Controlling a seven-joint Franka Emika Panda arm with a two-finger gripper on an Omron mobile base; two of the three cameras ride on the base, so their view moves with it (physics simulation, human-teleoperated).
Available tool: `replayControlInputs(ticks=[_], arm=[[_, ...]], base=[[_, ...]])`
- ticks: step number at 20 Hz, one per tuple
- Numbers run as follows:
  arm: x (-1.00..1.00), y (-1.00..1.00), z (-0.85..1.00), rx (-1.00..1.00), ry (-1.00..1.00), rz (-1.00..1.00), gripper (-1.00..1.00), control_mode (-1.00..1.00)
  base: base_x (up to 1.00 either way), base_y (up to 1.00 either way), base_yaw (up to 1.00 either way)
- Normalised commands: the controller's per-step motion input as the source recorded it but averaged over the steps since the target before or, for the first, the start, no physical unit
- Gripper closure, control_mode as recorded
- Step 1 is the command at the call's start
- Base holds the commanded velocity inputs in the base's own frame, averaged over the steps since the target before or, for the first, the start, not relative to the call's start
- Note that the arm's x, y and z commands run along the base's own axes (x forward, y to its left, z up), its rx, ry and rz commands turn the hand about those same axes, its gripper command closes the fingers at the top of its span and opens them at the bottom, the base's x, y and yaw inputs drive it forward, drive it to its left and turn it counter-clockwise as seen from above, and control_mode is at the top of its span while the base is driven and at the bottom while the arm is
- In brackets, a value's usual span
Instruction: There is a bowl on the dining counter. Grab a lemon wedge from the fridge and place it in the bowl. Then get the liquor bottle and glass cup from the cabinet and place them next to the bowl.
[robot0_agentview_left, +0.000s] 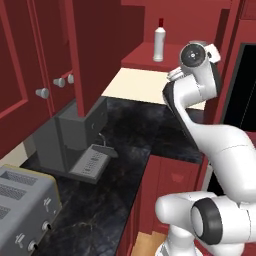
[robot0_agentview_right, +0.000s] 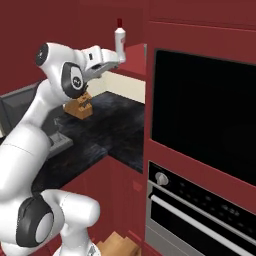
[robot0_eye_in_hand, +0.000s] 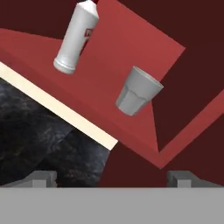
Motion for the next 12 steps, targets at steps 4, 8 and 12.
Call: replayControlInputs(ticks=[4, 8, 12], arm=[[0.21, 0.0, 0.58, -0.16, 0.0, 0.0, -1.0, -1.0], [0.27, 0.0, 0.6, -0.12, 0.05, 0.0, -1.0, -1.0], [0.21, -0.03, 0.22, -0.12, 0.12, 0.0, -1.0, -1.0]], base=[[0.0, 0.0, 0.0], [0.0, 0.0, 0.0], [0.0, 0.0, 0.0]])
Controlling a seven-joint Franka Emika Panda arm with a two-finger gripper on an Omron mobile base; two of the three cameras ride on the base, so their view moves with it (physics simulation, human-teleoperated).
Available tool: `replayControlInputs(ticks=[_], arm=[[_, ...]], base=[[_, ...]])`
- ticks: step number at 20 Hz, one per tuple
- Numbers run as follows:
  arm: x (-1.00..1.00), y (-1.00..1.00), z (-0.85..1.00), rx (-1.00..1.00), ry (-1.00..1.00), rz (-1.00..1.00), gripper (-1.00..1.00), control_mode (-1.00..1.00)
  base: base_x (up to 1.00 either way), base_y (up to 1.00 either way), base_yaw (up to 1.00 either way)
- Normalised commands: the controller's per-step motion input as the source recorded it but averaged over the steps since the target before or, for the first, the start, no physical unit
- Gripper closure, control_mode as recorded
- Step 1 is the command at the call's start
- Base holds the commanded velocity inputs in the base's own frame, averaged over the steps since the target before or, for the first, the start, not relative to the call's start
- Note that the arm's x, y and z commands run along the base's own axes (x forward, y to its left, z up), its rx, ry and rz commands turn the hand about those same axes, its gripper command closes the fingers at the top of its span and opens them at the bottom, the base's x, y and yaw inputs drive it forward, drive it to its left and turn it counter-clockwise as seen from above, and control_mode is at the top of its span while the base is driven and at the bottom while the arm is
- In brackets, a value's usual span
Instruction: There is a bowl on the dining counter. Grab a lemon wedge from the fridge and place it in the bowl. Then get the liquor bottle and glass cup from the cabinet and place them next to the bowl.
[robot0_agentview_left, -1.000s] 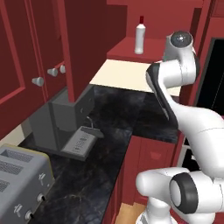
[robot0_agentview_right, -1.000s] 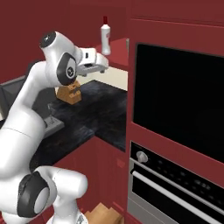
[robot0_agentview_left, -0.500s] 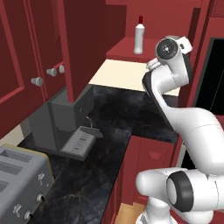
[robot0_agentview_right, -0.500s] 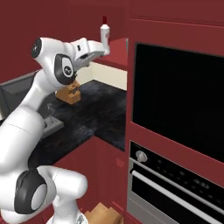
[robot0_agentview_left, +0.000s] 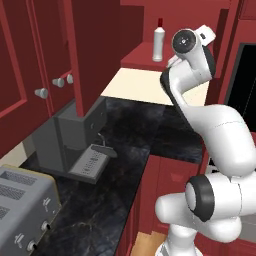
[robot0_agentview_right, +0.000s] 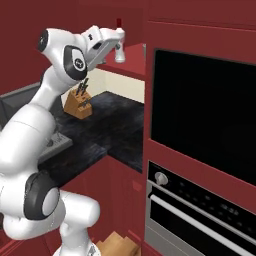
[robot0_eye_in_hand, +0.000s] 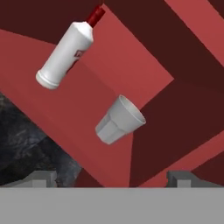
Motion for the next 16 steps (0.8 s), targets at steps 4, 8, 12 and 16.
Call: replayControlInputs(ticks=[4, 8, 12, 16], arm=[[0.11, -0.13, -0.08, -0.09, 0.15, -0.01, -1.0, -1.0], [0.15, -0.3, -0.06, -0.09, 0.03, -0.04, -1.0, -1.0], [0.17, -0.31, -0.08, -0.09, 0.0, -0.04, -1.0, -1.0], [0.23, -0.22, -0.11, -0.06, 0.0, -0.03, -1.0, -1.0]], base=[[0.0, 0.0, 0.0], [0.0, 0.0, 0.0], [0.0, 0.0, 0.0], [0.0, 0.0, 0.0]])
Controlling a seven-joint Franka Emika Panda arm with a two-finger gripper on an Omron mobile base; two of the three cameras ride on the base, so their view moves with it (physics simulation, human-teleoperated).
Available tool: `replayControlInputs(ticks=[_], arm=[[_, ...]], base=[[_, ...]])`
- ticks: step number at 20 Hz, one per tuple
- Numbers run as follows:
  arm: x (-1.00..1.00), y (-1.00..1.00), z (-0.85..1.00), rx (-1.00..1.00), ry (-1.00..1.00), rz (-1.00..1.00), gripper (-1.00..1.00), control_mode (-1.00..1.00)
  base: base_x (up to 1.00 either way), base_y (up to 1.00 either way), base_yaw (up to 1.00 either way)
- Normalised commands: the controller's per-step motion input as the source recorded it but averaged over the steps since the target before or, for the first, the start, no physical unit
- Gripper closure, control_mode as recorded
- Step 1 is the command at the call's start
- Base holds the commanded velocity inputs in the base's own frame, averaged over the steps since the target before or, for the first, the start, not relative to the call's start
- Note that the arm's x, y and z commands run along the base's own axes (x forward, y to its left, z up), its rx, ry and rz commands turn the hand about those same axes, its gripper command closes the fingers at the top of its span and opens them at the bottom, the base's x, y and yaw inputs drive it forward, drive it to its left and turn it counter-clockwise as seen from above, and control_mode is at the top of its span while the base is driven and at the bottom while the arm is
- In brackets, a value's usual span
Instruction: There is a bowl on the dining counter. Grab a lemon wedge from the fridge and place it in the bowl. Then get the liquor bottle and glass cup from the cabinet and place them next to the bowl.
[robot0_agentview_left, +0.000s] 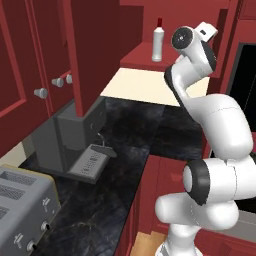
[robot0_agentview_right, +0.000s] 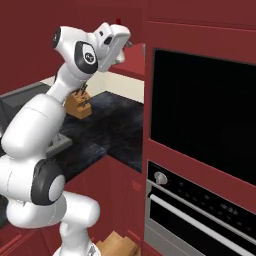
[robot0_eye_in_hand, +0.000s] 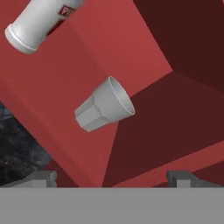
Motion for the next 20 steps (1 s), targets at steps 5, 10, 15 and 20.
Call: replayControlInputs(ticks=[5, 10, 15, 20], arm=[[0.29, -0.21, 0.0, -0.01, 0.0, -0.01, -1.0, -1.0], [0.3, -0.15, 0.0, 0.0, 0.06, 0.0, -1.0, -1.0], [0.44, -0.03, 0.0, 0.0, 0.06, 0.0, -1.0, -1.0], [0.4, -0.03, 0.0, 0.0, 0.07, 0.0, -1.0, -1.0]], base=[[0.0, 0.0, 0.0], [0.0, 0.0, 0.0], [0.0, 0.0, 0.0], [0.0, 0.0, 0.0]])
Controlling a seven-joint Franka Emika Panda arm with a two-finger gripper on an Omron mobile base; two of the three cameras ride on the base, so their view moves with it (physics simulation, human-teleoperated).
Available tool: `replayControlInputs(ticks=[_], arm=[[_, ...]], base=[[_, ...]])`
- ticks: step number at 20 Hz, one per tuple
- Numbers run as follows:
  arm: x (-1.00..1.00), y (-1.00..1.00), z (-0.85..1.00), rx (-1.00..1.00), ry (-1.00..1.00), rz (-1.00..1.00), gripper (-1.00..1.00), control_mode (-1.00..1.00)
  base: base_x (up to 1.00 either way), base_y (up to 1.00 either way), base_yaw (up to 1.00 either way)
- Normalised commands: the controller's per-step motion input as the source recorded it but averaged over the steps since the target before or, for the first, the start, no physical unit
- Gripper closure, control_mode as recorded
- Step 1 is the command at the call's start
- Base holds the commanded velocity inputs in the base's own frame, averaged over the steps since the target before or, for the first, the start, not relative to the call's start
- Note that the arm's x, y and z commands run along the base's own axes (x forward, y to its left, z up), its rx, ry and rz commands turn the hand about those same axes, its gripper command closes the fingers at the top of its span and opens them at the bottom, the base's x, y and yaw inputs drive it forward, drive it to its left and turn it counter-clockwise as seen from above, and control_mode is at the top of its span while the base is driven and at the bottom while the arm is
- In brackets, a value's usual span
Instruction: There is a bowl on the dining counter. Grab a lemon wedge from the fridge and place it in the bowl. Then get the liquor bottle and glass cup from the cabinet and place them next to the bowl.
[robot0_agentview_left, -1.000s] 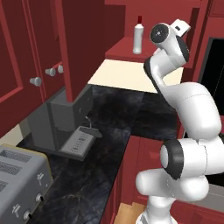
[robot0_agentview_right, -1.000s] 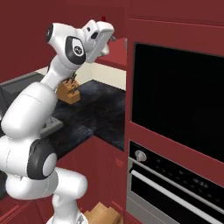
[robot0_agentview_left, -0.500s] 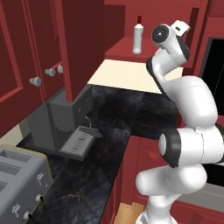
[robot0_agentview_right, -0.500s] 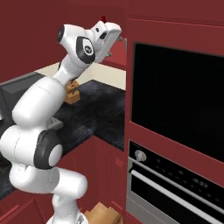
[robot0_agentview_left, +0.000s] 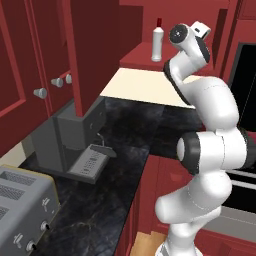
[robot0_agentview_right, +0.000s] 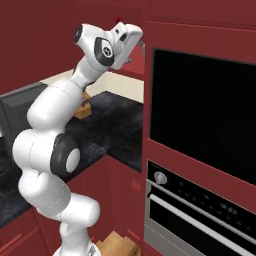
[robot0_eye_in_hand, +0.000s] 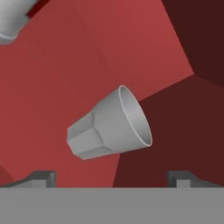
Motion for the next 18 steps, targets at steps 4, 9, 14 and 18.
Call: replayControlInputs(ticks=[4, 9, 14, 18], arm=[[0.38, -0.09, -0.01, 0.0, 0.04, 0.0, -1.0, -1.0], [0.17, -0.13, 0.0, 0.0, 0.0, 0.0, -1.0, -1.0], [0.22, -0.05, -0.09, 0.0, 0.03, 0.0, -1.0, -1.0], [0.18, -0.13, -0.09, 0.0, 0.01, 0.0, -1.0, -1.0]], base=[[0.0, 0.0, 0.0], [0.0, 0.0, 0.0], [0.0, 0.0, 0.0], [0.0, 0.0, 0.0]])
